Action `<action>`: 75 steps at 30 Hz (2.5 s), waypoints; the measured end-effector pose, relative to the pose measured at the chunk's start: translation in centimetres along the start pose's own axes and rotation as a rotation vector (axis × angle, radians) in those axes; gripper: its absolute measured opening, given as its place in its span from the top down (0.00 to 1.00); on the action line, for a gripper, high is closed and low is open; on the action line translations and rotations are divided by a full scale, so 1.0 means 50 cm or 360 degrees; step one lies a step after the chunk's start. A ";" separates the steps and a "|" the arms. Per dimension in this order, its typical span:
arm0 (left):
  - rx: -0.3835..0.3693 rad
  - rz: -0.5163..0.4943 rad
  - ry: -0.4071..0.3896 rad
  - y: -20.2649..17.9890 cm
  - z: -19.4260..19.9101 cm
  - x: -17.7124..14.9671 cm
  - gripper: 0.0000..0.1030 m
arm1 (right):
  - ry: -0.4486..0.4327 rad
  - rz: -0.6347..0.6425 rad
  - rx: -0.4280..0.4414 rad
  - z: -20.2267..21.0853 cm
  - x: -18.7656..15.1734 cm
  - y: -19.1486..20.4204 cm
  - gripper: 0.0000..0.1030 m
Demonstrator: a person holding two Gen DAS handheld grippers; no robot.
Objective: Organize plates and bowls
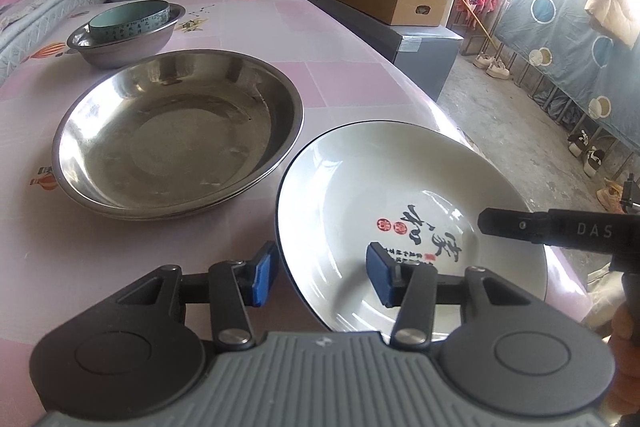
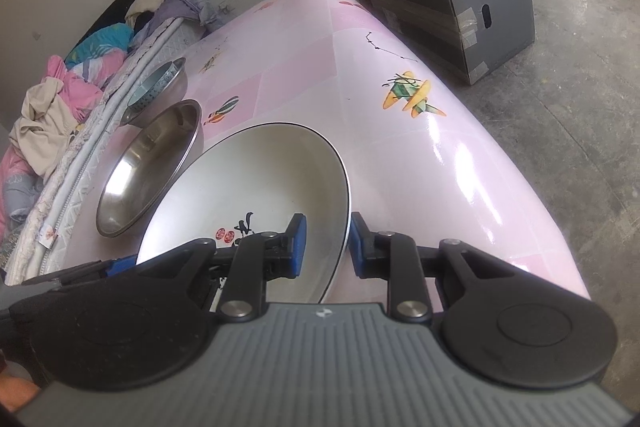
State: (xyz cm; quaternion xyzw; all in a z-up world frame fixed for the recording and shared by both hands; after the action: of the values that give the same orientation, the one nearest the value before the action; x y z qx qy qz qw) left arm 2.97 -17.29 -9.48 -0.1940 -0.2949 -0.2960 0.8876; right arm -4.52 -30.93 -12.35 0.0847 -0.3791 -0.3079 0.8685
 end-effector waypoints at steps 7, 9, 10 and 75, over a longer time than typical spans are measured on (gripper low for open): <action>-0.0007 0.0071 0.0004 0.010 0.012 -0.006 0.52 | -0.0037 0.0083 -0.0005 -0.001 0.003 0.024 0.76; -0.0010 0.0075 0.0001 0.012 0.015 -0.009 0.53 | -0.0043 0.0108 -0.0005 -0.002 0.004 0.029 0.76; -0.0005 0.0066 -0.0004 0.013 0.015 -0.010 0.54 | -0.0043 0.0134 -0.0018 -0.006 0.004 0.033 0.76; -0.0035 0.0103 -0.0055 -0.012 0.029 0.005 0.51 | -0.0108 0.0169 -0.0116 0.032 0.012 0.041 0.75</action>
State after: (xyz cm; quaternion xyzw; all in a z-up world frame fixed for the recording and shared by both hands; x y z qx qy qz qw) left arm 2.15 -17.09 -8.10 -0.2182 -0.3005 -0.2669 0.8893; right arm -4.37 -29.54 -10.09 0.0223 -0.4007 -0.2777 0.8728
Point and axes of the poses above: each gripper's, at about its wrist camera, not at the fingertips, and z roughly against the way its jaws point, y to its left, x to its top, the point moved 3 cm from there along -z, roughly the way its jaws point, and after that the axes turned 1 degree about -x, right-handed, at the moved point
